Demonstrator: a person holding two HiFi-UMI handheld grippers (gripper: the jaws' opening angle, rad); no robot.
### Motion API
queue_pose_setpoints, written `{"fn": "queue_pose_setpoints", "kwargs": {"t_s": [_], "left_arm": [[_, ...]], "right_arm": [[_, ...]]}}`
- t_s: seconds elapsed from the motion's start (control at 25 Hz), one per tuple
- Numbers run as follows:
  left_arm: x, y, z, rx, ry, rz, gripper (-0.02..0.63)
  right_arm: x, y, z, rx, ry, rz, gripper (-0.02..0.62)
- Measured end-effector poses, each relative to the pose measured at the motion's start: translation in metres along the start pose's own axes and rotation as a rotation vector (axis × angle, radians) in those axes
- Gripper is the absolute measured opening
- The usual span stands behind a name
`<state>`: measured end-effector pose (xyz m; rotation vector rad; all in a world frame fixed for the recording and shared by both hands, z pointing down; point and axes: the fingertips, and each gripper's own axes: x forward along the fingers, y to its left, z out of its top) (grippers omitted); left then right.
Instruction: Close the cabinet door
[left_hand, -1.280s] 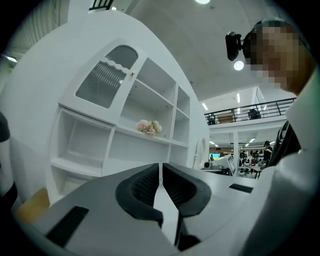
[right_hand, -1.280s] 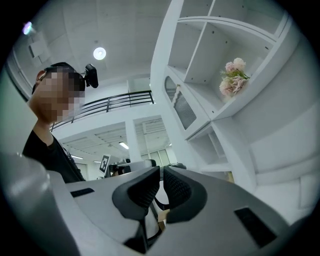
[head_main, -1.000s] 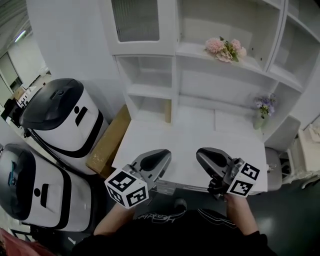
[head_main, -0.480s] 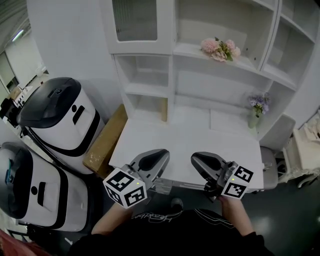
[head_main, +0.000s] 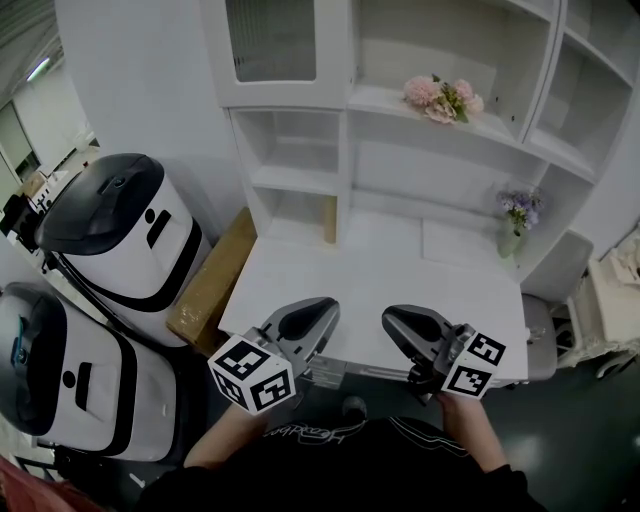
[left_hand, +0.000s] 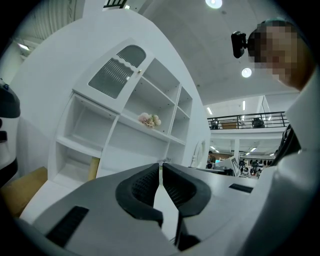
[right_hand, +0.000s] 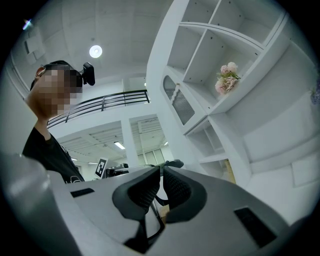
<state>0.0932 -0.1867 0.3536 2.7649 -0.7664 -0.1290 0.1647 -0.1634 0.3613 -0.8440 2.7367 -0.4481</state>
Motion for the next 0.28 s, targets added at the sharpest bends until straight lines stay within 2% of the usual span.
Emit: {"fn": "queue_pose_setpoints", "kwargs": {"t_s": [0.28], "left_arm": [[0.0097,0.0022,-0.0046,-0.009,0.013,-0.003,0.038]], "right_arm": [[0.0008,-0.0094,0.0007,0.007,0.003,-0.002,0.048]]}}
